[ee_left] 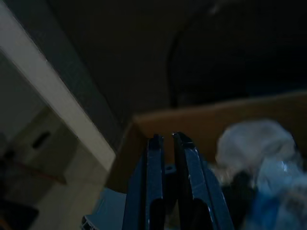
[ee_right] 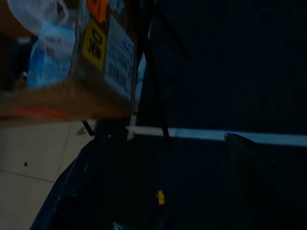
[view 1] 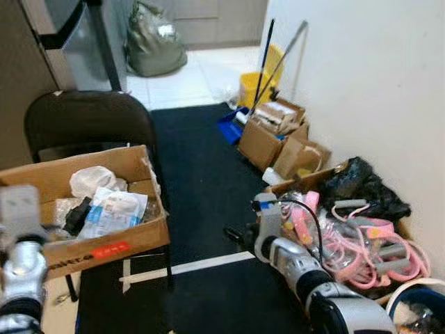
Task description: Picking trash to rubbish bin
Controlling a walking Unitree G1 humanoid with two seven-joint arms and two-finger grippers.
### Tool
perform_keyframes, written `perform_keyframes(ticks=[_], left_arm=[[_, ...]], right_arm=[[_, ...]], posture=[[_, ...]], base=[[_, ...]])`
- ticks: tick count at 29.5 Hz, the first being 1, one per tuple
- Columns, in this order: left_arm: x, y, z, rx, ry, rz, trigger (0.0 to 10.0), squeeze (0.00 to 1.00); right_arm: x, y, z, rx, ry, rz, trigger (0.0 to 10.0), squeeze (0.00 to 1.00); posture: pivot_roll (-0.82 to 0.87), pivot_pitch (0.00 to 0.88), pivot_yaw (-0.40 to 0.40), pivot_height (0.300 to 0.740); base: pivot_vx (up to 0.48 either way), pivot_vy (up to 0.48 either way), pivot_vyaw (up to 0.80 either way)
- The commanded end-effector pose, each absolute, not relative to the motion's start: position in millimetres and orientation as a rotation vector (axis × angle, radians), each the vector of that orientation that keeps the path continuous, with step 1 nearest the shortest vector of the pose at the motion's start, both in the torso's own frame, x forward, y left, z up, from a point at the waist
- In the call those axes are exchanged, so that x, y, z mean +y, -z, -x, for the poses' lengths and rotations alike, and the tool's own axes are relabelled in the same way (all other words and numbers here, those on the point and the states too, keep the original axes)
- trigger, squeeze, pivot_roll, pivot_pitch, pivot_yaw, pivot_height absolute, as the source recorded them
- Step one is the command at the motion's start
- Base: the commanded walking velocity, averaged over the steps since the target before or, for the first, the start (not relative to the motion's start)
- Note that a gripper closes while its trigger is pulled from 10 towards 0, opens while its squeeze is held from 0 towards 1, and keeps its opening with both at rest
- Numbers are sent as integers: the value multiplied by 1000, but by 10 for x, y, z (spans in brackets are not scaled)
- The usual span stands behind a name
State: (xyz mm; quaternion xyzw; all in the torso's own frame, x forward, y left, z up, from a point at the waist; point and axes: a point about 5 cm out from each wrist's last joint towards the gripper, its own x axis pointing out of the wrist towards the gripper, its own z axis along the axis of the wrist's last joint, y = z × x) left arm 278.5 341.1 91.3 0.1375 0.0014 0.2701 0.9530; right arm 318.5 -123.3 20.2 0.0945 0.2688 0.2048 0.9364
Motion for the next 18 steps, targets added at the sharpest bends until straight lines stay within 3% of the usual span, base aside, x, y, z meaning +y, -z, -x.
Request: perform_keyframes(ticks=[1, 4, 6, 13, 14, 15, 18], left_arm=[[3497, -982, -2763, -13, -569, -299, 10000, 0], [3516, -1053, -2778, -54, -546, -263, 10000, 0], [3451, -1039, -2809, -68, -469, -183, 10000, 0], [3345, -926, -2802, -47, -414, -158, 10000, 0], [3313, -917, -2806, -60, -389, -126, 10000, 86], [3237, -912, -2827, -82, -309, -49, 10000, 1000], [3137, -937, -2850, -132, -202, 49, 10000, 1000]], right_arm=[[-1279, -177, -3167, 565, -412, -188, 10000, 0], [-1278, -176, -3166, 567, -413, -187, 10000, 0], [-1278, -175, -3165, 568, -414, -185, 10000, 0], [-1280, -176, -3166, 569, -416, -175, 10000, 0], [-1280, -176, -3167, 568, -417, -171, 10000, 0], [-1282, -177, -3167, 568, -417, -168, 10000, 0], [-1283, -177, -3167, 568, -418, -164, 10000, 0]], posture=[[39, 77, 38, 740], [39, 77, 38, 740], [39, 77, 38, 740], [24, 77, 40, 740], [20, 77, 40, 740], [21, 78, 39, 740], [21, 78, 38, 740]], base=[[394, 0, 0], [381, 0, 0], [0, 0, 0], [0, 0, 0], [0, 0, 0], [0, 0, 0], [0, 0, 0]])
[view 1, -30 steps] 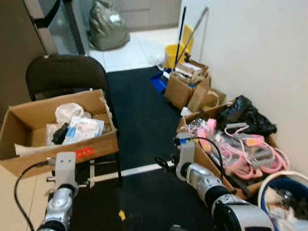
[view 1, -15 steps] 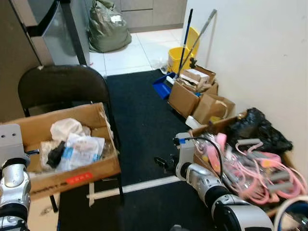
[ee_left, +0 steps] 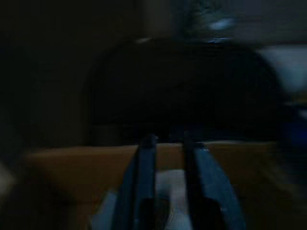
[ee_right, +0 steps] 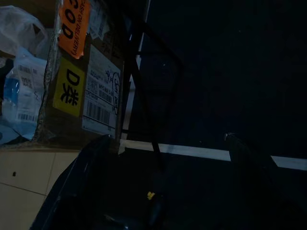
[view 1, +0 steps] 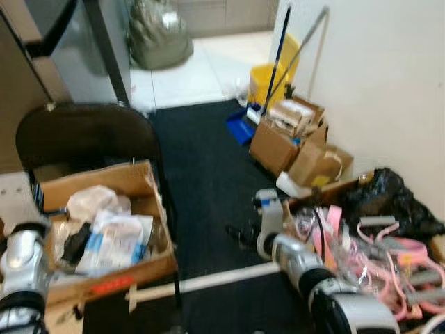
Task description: Picking trash to rubbish bin
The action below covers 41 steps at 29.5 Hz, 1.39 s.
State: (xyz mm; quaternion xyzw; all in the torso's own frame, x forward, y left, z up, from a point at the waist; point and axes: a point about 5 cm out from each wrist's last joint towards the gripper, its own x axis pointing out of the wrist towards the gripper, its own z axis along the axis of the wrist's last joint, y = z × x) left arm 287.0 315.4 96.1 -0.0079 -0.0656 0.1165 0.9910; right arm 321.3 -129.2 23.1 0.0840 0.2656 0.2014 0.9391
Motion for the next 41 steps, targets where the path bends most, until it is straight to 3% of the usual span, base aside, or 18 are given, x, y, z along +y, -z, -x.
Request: perform_keyframes(ticks=[1, 5, 10, 11, 12, 16, 23, 41], left_arm=[[3079, -949, -2864, -143, -145, 63, 10000, 1000], [2890, -960, -2880, -162, 22, 80, 10000, 1000], [2883, -950, -2883, -157, 8, 65, 10000, 1000], [2837, -905, -2892, -125, 33, 74, 10000, 780], [2694, -766, -2895, -34, 107, 98, 10000, 0], [2545, -625, -2848, 32, 190, 129, 10000, 0], [1991, -431, -2605, 124, 545, 247, 10000, 0], [1862, -375, -2594, 171, 556, 269, 10000, 0]], right_arm=[[-1283, -177, -3168, 568, -418, -163, 10000, 0], [-1283, -177, -3168, 570, -419, -164, 10000, 0], [-1283, -177, -3167, 570, -419, -164, 10000, 0], [-1283, -176, -3167, 571, -419, -163, 10000, 0], [-1283, -175, -3166, 573, -421, -162, 10000, 0], [-1285, -170, -3162, 576, -421, -162, 10000, 0], [-1288, -163, -3156, 582, -421, -165, 10000, 0], [-1276, -170, -3164, 582, -418, -170, 10000, 0]], posture=[[21, 78, 38, 740], [23, 80, 38, 740], [23, 80, 38, 740], [26, 79, 36, 740], [26, 79, 36, 740], [29, 76, 36, 740], [28, 70, 35, 740], [29, 72, 42, 740]], base=[[0, 0, 0], [0, 0, 0], [0, 0, 0], [0, 0, 0], [0, 0, 0], [0, 0, 0], [-48, 0, 0], [-445, 0, 0]])
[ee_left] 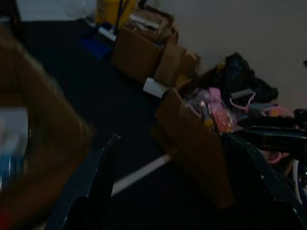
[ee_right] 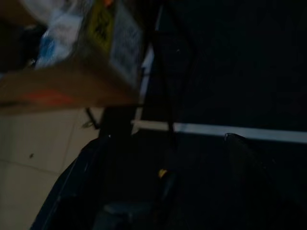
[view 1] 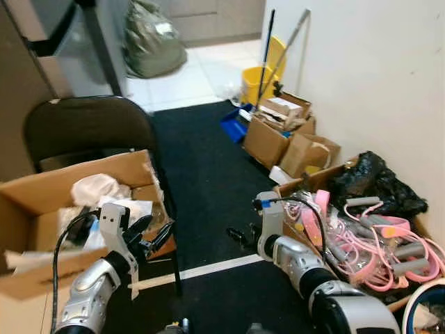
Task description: Picking trash to rubbish bin
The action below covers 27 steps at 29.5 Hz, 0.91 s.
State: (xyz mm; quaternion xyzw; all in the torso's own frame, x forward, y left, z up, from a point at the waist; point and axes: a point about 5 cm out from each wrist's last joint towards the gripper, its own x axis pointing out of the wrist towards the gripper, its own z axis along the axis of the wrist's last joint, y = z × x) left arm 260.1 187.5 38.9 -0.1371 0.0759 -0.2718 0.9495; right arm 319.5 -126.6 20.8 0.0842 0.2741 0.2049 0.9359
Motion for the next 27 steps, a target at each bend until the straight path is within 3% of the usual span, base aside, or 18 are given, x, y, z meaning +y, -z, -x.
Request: perform_keyframes(ticks=[1, 14, 27], left_arm=[[1889, -357, -2585, 184, 541, 273, 10000, 0], [2169, -57, -2433, 314, 361, 314, 10000, 0], [2390, 354, -2059, 494, 150, 395, 10000, 0]], right_arm=[[-1276, -171, -3164, 581, -418, -171, 10000, 0], [-1276, -169, -3164, 580, -411, -179, 10000, 0], [-1280, -165, -3161, 583, -413, -175, 10000, 0]], posture=[[29, 72, 42, 740], [24, 72, 48, 740], [21, 71, 45, 740]], base=[[-345, 0, 0], [-344, 0, 0], [-340, 0, 0]])
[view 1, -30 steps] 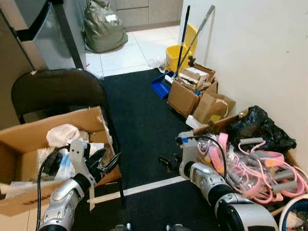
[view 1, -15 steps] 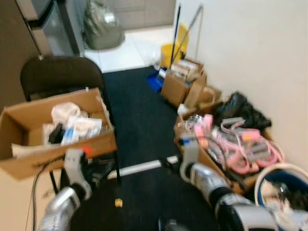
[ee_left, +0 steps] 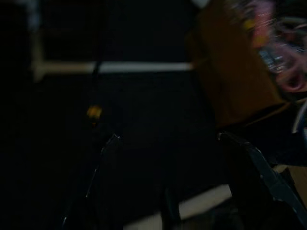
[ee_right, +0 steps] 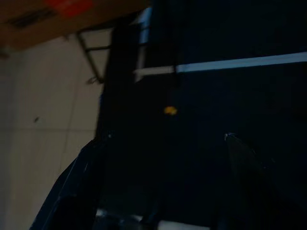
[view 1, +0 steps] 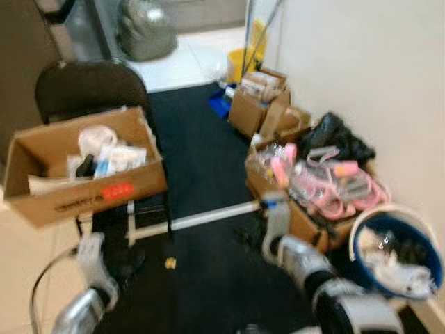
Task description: Picking trash to rubbish bin
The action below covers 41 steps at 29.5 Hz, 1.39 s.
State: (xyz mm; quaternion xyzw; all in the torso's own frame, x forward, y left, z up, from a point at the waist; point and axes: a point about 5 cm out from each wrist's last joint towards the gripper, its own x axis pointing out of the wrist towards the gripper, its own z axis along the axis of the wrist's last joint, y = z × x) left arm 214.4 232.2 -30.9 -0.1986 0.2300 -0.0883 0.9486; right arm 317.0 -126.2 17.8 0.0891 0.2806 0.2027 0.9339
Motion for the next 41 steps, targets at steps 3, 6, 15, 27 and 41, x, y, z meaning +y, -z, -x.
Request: perform_keyframes(ticks=[3, 6, 15, 27, 41], left_arm=[[2407, 447, -1952, 533, 104, 425, 10000, 0], [2401, 508, -1882, 566, 80, 437, 10000, 0], [2356, 636, -1729, 632, 34, 482, 10000, 0], [2234, 867, -1364, 789, -48, 554, 10000, 0], [2202, 1024, -1017, 896, -256, 624, 10000, 0]], right_arm=[[-1285, -166, -3161, 583, -412, -174, 10000, 0], [-1291, -168, -3164, 582, -411, -172, 10000, 0], [-1295, -172, -3167, 582, -410, -167, 10000, 0], [-1297, -171, -3166, 580, -412, -166, 10000, 0], [-1294, -160, -3158, 585, -409, -163, 10000, 0]], posture=[[19, 71, 44, 740], [19, 70, 43, 740], [16, 70, 40, 740], [7, 59, 42, 740], [3, 60, 44, 740]], base=[[-324, 0, 0], [-325, 0, 0], [-332, 0, 0], [-332, 0, 0], [-183, 0, -40]])
